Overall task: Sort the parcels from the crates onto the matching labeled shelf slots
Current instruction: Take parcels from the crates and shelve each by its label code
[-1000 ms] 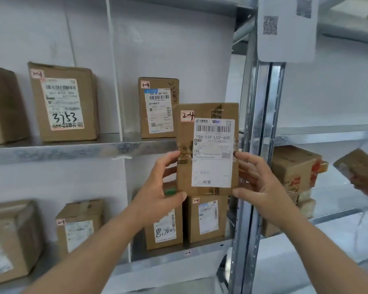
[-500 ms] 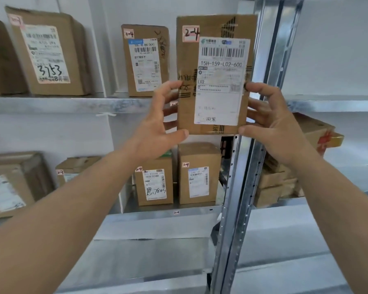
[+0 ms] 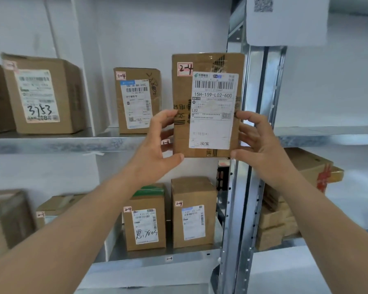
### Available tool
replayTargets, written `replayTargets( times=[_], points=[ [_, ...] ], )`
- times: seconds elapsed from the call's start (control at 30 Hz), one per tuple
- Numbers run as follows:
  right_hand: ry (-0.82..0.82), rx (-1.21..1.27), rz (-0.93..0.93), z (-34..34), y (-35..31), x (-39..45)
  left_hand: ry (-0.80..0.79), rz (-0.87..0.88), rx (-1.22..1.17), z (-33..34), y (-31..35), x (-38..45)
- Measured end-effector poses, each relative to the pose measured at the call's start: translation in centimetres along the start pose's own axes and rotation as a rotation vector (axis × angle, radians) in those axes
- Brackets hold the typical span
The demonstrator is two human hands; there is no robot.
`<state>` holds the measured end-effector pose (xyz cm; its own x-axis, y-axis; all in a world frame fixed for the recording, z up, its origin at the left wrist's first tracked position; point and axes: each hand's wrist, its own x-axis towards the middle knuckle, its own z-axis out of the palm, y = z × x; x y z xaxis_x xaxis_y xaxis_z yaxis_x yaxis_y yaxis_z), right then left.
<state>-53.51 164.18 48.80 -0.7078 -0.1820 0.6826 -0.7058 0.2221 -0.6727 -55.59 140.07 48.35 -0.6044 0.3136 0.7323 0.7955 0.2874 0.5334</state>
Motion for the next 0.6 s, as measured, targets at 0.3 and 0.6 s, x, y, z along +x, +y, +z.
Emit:
replayTargets(
  times=[0.3,0.6],
  points=[
    [0.103,-0.159,0.044,0.2,2.8,7.0,0.004,-0.07,-0.016,0.5,-3.5,6.5],
    [0.191,-0.319,0.157,2.2,6.7,11.9,-0.023,-0.204,0.196,0.9,-7.6,10.3]
  ],
)
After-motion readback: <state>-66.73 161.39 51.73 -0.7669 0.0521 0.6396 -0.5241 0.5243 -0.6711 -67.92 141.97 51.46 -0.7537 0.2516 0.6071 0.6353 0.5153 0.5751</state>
